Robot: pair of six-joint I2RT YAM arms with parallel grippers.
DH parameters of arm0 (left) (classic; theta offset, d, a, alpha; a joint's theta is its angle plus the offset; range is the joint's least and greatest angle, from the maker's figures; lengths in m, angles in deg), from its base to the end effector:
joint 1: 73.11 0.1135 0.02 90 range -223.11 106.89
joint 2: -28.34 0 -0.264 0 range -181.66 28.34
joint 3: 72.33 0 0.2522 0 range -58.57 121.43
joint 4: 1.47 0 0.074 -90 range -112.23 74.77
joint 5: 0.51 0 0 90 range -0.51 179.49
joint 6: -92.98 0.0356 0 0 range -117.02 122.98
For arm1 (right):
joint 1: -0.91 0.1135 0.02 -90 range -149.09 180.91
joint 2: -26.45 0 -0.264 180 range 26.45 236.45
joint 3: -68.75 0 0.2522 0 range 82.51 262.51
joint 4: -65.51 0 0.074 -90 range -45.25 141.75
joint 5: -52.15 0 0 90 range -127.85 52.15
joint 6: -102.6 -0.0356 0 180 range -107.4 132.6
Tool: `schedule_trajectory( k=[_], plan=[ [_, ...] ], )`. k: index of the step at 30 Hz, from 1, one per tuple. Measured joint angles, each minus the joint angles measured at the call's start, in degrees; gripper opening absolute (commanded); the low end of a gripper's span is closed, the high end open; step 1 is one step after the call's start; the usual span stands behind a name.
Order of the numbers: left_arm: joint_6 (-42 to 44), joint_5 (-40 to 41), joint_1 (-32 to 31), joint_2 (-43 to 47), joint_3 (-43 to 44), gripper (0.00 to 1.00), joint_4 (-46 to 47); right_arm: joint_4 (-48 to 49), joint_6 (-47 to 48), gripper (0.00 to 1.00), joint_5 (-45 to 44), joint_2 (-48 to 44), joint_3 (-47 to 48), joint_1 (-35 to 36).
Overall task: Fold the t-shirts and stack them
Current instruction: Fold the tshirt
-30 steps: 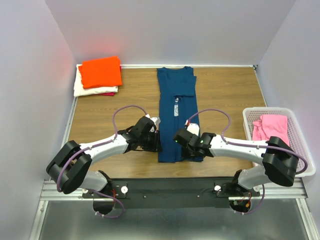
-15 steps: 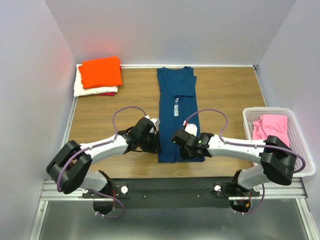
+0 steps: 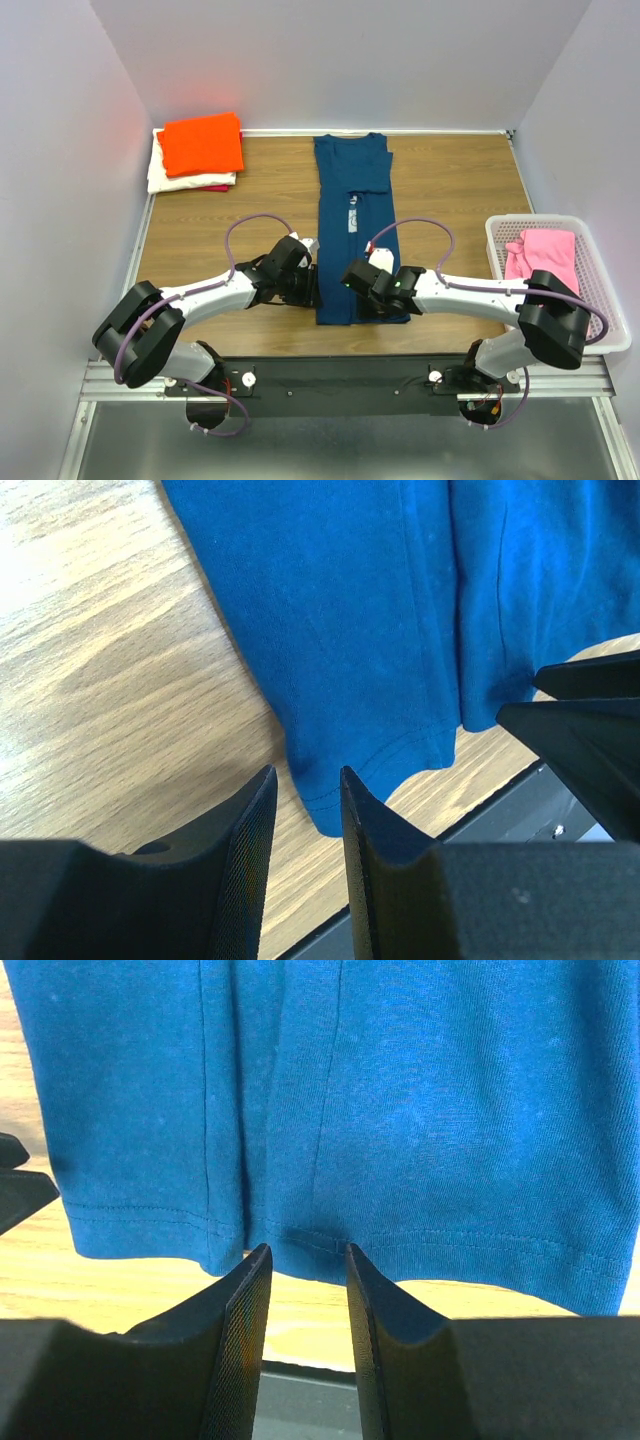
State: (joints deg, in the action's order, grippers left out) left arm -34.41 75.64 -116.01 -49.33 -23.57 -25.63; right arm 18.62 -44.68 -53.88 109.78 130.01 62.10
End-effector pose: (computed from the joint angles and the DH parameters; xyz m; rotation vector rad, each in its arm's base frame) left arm 0.1771 -0.1762 0.1627 0.2374 2.6720 -0.8259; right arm 0.1348 0.2248 0.1800 -0.0216 2.7074 0.2369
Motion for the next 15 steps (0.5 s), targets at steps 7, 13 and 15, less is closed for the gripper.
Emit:
schedule_trajectory(
  k=[7,13,15],
  plan=[
    [0.0,0.0,0.0,0.0,0.0,0.4,0.0,0.0,-0.6,0.16,-0.5,3.3,0.0,0.0],
    [0.0,0.0,0.0,0.0,-0.3,0.4,0.0,0.0,-0.7,0.05,-0.8,3.8,0.2,0.3],
    [0.0,0.0,0.0,0.0,-0.3,0.39,0.0,-0.1,-0.7,0.04,-0.8,3.1,0.2,0.4]
  ],
)
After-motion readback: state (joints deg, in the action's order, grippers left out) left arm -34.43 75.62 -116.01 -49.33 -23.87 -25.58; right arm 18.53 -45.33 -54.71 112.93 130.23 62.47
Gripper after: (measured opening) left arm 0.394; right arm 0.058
